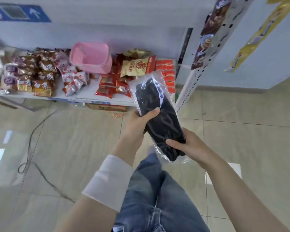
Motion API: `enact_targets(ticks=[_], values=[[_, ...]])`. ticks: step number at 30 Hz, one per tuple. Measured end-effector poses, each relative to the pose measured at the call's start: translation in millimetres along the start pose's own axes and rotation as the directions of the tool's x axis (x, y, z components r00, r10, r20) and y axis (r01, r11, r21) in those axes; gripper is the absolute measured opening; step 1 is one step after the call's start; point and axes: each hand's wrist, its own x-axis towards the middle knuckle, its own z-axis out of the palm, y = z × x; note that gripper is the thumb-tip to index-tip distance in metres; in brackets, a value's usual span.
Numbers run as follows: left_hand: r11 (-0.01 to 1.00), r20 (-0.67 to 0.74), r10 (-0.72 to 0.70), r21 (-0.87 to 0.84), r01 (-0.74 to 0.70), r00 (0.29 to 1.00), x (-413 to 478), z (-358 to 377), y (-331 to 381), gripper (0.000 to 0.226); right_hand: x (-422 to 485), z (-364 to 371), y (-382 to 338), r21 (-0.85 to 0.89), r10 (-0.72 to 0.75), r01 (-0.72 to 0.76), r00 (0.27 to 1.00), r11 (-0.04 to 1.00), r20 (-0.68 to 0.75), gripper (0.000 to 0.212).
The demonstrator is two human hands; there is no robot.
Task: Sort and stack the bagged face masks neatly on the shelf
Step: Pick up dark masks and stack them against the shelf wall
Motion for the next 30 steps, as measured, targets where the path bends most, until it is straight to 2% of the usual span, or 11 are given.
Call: enact_targets(ticks=[3,8,16,20,26,30], values=[[0.996,-0.125,0.041,-0.075,-0.051,0.991,-26,-58,6,0.032,10,51,-11,-0.075,-0.012,0.019,0.995,0.997,0.097,0.02],[0.973,-0.263,0.109,-0.171,-0.158,0.959,-61,-155,35,0.008,33,143,-48,-0.167,-0.039,0.077,0.975,0.983,0.22,0.013],[0.933,-0.477,0.174,-0.201,-0.3,0.861,-90,-344,119,0.02,87,335,-143,-0.216,-0.105,0.221,0.889,0.951,0.446,0.02],[0.923,-0.448,0.197,-0.216,-0.32,0.872,-80,-404,169,0.029,114,388,-191,-0.235,-0.146,0.273,0.883,0.933,0.447,0.019],[0.89,-0.401,0.287,-0.223,-0.397,0.87,-36,-452,256,0.031,166,424,-275,-0.231,-0.275,0.387,0.874,0.893,0.401,0.017],[0.866,-0.359,0.369,-0.202,-0.457,0.857,-2,-472,322,0.024,207,436,-338,-0.277,-0.359,0.474,0.853,0.836,0.377,0.021]])
